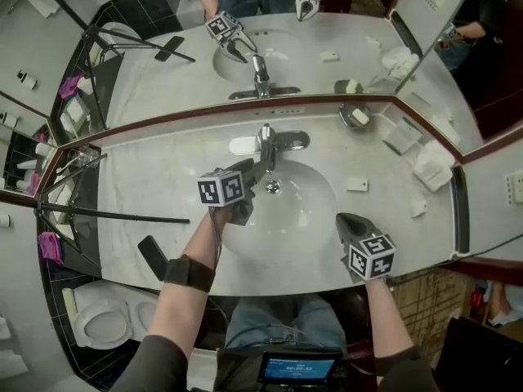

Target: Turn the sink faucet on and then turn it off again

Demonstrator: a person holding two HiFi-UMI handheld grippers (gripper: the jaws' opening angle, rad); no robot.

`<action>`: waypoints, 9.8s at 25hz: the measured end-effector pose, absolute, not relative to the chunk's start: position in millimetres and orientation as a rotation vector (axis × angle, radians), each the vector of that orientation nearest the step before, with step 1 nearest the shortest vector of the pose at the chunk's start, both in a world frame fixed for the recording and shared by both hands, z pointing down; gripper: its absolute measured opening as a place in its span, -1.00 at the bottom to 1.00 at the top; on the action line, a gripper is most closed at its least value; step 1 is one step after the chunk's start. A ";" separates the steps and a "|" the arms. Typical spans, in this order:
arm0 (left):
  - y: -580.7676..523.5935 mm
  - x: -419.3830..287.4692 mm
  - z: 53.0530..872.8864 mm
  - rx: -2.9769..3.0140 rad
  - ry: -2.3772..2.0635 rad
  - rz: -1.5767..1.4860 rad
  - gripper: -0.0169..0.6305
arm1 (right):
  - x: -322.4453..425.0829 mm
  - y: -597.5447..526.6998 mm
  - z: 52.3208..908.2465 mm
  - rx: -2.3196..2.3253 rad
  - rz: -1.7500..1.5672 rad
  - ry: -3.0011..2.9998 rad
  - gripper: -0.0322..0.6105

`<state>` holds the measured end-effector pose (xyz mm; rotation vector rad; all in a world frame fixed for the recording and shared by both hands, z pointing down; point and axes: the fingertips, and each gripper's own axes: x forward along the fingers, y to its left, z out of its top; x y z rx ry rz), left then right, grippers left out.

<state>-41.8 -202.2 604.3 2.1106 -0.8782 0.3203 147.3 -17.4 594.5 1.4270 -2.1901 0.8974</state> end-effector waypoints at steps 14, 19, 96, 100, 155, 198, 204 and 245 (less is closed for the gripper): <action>-227.9 -15.0 610.1 1.919 -0.762 0.118 -0.53 | 162.2 -5.6 611.2 1.461 0.945 -2.143 -0.84; -231.5 -15.9 605.7 1.806 -0.747 0.007 -0.56 | 159.3 -6.0 615.9 1.455 0.961 -2.142 -0.84; -81.7 -140.9 448.1 2.339 -1.232 0.327 -0.95 | 118.6 -29.3 506.2 1.376 0.745 -2.359 -0.84; -59.3 -160.3 457.4 2.359 -1.271 0.407 -0.95 | 118.9 -22.9 505.4 1.384 0.745 -2.350 -0.84; -82.7 -151.1 525.5 2.285 -1.217 0.463 -0.95 | -17.3 -220.7 585.7 0.618 -0.386 -2.098 -0.21; -70.8 -177.4 560.7 2.152 -1.279 0.418 -0.95 | -36.2 -197.9 628.1 0.361 -0.829 -1.881 -0.49; -71.9 -188.0 550.5 2.143 -1.318 0.399 -0.95 | -33.4 -183.0 613.1 0.457 -0.712 -1.951 -0.48; -76.8 -210.2 478.7 2.284 -1.413 0.373 -0.95 | 163.8 -62.0 516.9 1.598 0.711 -2.186 -0.85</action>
